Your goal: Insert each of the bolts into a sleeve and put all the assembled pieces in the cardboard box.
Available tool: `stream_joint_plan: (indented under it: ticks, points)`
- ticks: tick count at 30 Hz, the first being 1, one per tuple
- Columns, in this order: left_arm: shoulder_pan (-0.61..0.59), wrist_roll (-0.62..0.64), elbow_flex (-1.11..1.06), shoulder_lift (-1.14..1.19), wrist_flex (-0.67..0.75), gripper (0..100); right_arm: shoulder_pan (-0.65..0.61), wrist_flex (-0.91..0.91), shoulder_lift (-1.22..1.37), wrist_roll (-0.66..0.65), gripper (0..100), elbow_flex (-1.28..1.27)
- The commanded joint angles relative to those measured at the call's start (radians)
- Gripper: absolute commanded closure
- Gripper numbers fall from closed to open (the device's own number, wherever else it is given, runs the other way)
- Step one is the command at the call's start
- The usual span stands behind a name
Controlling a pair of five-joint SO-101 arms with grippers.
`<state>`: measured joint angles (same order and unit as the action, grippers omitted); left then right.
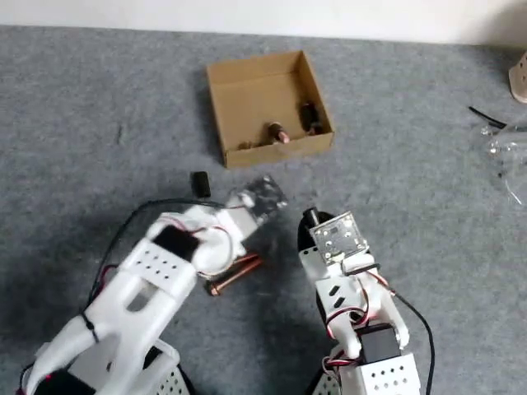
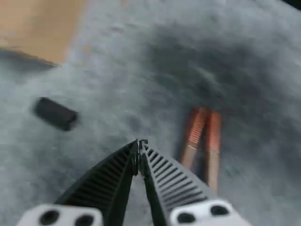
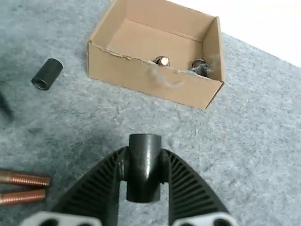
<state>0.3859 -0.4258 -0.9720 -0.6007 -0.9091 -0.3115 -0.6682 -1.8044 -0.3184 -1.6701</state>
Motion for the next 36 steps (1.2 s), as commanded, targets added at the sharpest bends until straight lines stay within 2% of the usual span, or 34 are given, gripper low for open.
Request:
stream_joint_plan:
  ticks: [1, 5, 9, 14, 22, 24, 29, 36]
  points:
    - [0.091, -0.048, 0.139, 0.024, -0.226, 97, -0.012, 0.041, -0.005, -0.017, 99.3, -0.062]
    - [0.116, -0.138, 0.142, 0.024, -0.315, 97, -0.012, 0.042, -0.005, -0.018, 99.3, -0.062]
    - [0.105, -0.141, 0.15, 0.027, -0.351, 97, -0.008, 0.044, -0.005, -0.018, 99.3, -0.065]
    - [0.107, -0.137, 0.176, 0.031, -0.433, 84, -0.008, 0.082, -0.005, -0.018, 99.3, -0.073]
    - [0.099, -0.146, 0.147, 0.036, -0.43, 83, -0.008, 0.084, -0.005, -0.02, 99.3, -0.073]
    - [0.094, -0.186, 0.134, 0.044, -0.42, 83, -0.008, 0.084, -0.005, -0.02, 99.3, -0.073]
    - [0.048, -0.218, 0.159, 0.193, -0.414, 83, -0.008, 0.084, -0.005, -0.02, 99.3, -0.073]
    - [-0.036, -0.219, 0.213, 0.355, -0.288, 83, -0.008, 0.084, -0.005, -0.02, 99.3, -0.074]
